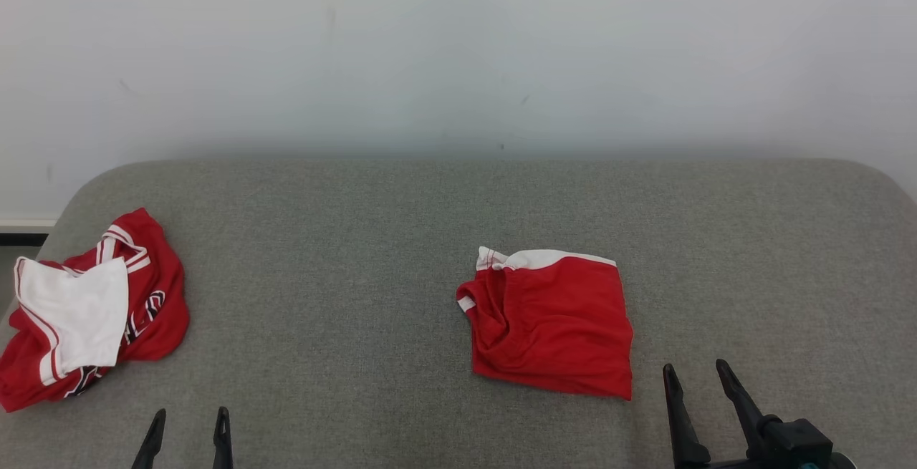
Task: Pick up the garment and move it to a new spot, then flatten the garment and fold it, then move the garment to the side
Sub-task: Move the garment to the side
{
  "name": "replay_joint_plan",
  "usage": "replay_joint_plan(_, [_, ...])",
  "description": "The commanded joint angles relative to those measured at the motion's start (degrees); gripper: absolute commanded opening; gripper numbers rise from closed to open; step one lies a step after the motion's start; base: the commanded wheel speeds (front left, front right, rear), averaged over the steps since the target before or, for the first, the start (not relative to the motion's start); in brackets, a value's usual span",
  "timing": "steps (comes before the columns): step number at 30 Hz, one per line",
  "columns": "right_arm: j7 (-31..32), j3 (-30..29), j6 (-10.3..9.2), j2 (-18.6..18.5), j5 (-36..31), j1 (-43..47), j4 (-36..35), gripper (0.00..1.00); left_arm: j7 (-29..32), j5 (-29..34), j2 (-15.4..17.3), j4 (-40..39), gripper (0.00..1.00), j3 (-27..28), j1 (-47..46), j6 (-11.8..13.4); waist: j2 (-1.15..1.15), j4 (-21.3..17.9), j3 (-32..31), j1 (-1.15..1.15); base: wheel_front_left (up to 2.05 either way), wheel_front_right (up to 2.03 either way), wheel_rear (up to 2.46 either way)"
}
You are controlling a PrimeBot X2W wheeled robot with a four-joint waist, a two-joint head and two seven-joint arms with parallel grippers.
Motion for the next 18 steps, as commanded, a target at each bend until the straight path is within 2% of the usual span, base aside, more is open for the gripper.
replay_joint_plan(1, [-0.3,0.0,-0.15,0.1,-0.4,0.1,0.1,1.00,-0.2,-0.1,0.2,0.1,1.00,0.0,0.5,0.0,0.00,0.0,0.0,0.00,0.00,0.00,0.00])
replay_joint_plan(18, [-0.3,-0.7,-0.15,0.4,0.3,-1.7,1.4,1.00,-0.2,-0.7,-0.4,0.0,1.00,0.6,0.2,0.0,0.00,0.5,0.5,0.00,0.00,0.00,0.00])
